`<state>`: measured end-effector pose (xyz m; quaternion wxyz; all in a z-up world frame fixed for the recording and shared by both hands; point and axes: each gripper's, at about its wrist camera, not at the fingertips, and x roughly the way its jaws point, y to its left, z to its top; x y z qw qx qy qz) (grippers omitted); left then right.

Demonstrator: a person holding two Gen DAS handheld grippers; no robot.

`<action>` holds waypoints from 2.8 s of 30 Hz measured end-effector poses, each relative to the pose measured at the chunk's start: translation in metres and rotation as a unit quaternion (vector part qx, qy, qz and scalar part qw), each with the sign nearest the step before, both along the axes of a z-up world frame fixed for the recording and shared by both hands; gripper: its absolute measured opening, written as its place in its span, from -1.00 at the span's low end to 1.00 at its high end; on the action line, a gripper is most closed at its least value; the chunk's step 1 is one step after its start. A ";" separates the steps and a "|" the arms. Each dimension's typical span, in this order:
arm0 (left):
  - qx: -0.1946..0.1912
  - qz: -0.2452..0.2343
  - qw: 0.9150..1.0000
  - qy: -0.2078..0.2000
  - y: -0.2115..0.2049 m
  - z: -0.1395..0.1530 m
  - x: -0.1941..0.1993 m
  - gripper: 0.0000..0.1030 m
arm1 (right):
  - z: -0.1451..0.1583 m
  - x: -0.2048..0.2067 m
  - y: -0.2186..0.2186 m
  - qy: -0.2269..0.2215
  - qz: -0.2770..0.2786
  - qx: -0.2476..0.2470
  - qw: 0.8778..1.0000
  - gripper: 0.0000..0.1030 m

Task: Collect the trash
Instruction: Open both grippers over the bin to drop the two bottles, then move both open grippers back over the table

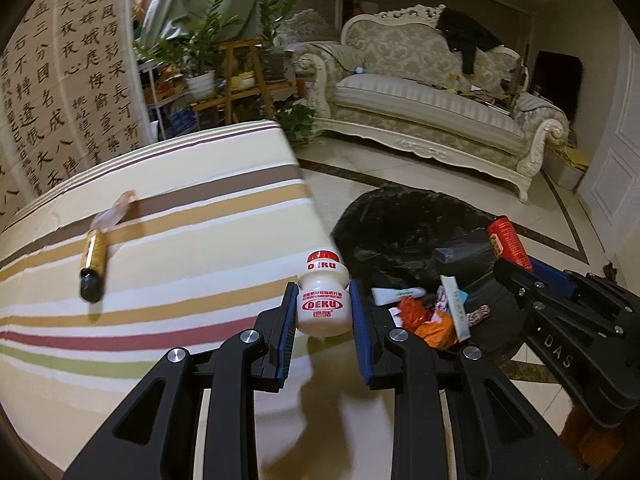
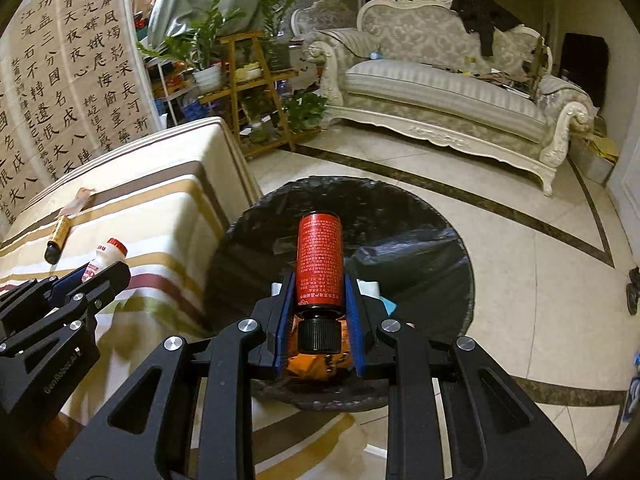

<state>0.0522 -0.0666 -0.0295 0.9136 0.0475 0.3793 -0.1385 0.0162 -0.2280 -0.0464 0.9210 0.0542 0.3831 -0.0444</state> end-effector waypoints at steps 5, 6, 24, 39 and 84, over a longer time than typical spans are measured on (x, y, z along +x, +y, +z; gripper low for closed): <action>0.006 -0.011 1.000 -0.004 -0.016 0.001 0.005 -0.48 | 0.001 0.002 -0.011 -0.003 -0.011 0.000 1.000 -0.55; 0.007 -0.013 1.000 -0.004 -0.019 0.001 0.006 -0.48 | 0.001 0.004 -0.013 -0.003 -0.013 0.001 1.000 -0.55; 0.029 -0.030 0.999 0.009 -0.059 -0.004 0.030 -0.48 | -0.008 0.023 -0.042 0.009 -0.032 0.011 0.999 -0.55; 0.033 -0.024 0.999 0.020 -0.060 -0.008 0.036 -0.15 | -0.013 0.026 -0.052 0.013 -0.045 0.018 0.999 -0.36; 0.017 0.059 0.998 0.024 0.012 0.001 0.042 0.52 | 0.004 0.037 -0.019 0.004 -0.045 0.003 0.999 0.55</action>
